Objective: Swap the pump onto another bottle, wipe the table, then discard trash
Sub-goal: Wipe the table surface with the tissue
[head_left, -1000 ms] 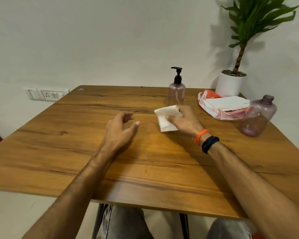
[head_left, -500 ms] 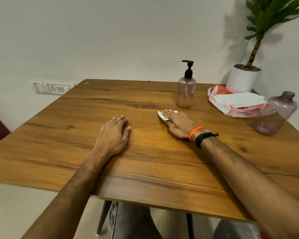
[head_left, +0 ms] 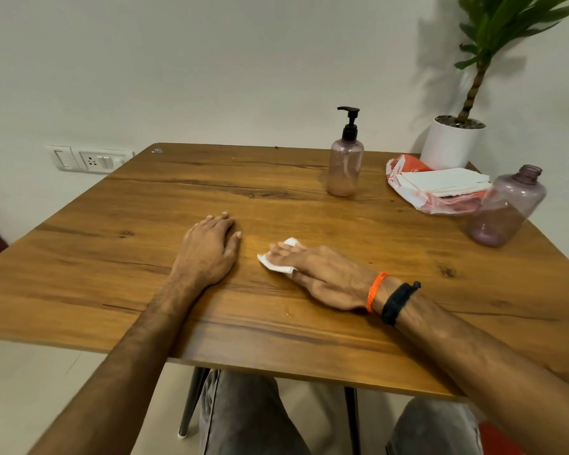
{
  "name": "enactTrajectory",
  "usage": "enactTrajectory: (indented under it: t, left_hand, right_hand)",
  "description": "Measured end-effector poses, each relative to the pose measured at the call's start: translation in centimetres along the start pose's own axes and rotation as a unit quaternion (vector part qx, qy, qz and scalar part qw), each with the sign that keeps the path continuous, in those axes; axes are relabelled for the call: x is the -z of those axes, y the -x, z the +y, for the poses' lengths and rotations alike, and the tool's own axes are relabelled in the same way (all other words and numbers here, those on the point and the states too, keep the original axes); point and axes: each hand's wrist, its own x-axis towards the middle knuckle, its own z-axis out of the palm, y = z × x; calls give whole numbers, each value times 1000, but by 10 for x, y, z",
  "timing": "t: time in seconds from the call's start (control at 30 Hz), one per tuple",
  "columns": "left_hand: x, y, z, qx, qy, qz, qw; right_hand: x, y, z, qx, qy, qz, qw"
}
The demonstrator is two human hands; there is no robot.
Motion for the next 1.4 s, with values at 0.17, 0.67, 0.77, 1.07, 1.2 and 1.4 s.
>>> enactTrajectory:
  t: [0.17,0.67,0.77,1.07,1.2,1.4]
  left_hand:
    - [1,0,-2,-5,5,-3,1000]
    - [-3,-2,-5,-5,10,6,1000]
    - [-4,-2,-5,-6,9,7,1000]
    - [1,0,-3,-7,16,3,1000]
    - [1,0,-1,-8,11,8,1000]
    - [4,1,-1,-14,21,-2,1000]
  right_hand:
    - [10,24,-6,-60,-295,8,954]
    - [12,-82,43,-55,126,78,987]
    - [8,-82,48,-61,91,80,991]
    - [25,-79,60,-136,62,15,989]
    - [31,-60,59,-132,60,16,989]
    - [37,-17,45,-124,37,-20,991]
